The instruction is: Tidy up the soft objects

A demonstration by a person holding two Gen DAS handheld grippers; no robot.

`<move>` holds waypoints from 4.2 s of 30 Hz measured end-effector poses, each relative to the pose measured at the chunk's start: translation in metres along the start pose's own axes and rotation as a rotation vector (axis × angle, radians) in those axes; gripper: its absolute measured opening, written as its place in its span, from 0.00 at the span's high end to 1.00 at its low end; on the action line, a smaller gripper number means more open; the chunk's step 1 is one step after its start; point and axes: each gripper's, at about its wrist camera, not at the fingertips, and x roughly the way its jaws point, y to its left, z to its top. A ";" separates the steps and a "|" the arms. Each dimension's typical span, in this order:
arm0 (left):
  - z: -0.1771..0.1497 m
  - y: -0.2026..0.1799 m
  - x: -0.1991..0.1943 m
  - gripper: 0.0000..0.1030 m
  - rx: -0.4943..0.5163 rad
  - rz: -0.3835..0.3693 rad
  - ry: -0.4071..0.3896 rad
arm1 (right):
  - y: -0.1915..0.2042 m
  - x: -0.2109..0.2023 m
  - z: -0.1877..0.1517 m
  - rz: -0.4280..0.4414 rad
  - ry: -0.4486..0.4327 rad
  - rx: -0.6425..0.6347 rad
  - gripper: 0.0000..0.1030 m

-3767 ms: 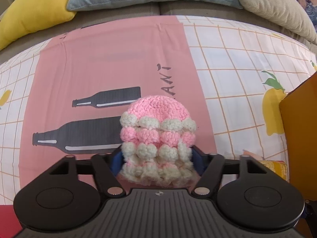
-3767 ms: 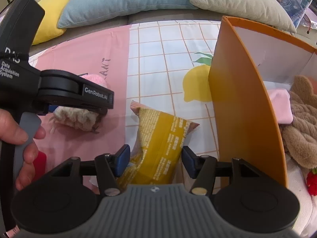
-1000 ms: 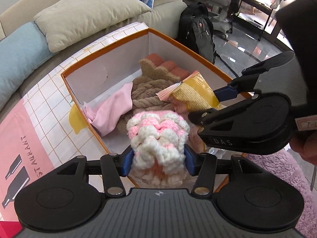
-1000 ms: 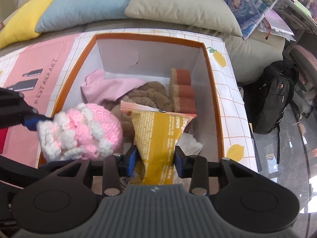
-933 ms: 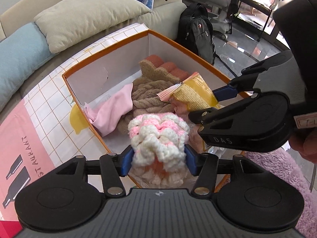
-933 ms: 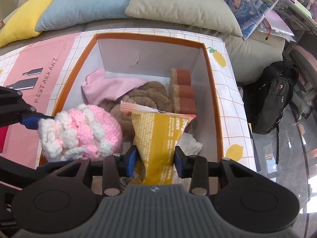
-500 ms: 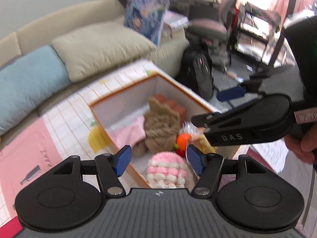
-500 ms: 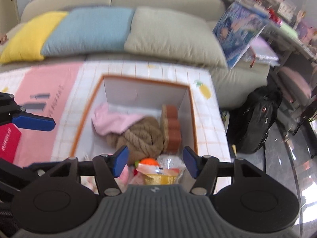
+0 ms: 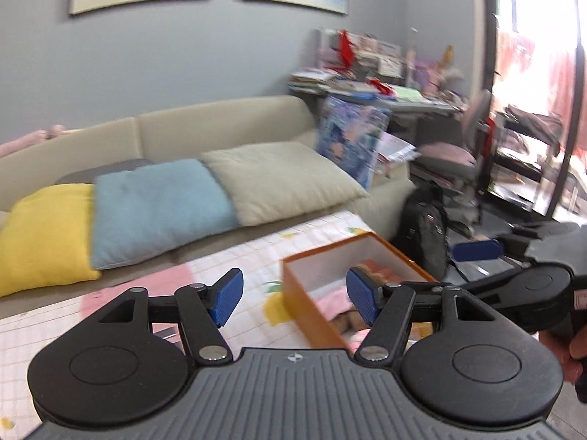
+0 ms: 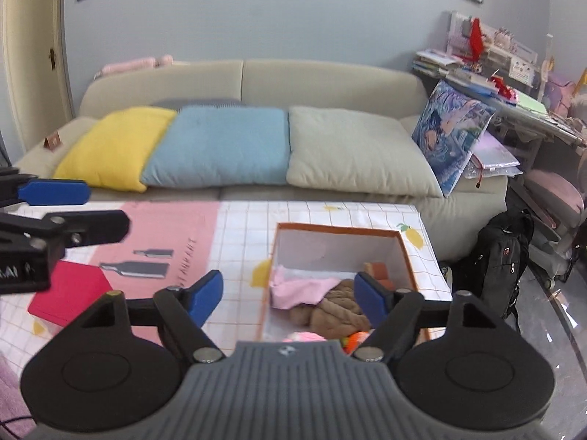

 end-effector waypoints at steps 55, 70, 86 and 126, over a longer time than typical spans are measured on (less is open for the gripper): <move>-0.126 0.033 -0.032 0.19 -0.255 0.211 0.211 | 0.082 -0.025 -0.114 -0.048 0.045 -0.014 0.09; -0.124 0.030 -0.030 0.19 -0.239 0.216 0.213 | 0.079 -0.021 -0.113 -0.056 0.056 -0.003 0.09; -0.123 0.031 -0.030 0.19 -0.236 0.215 0.216 | 0.076 -0.018 -0.113 -0.061 0.070 0.005 0.09; -0.125 0.035 -0.034 0.19 -0.251 0.250 0.210 | 0.074 -0.013 -0.117 -0.061 0.100 0.001 0.09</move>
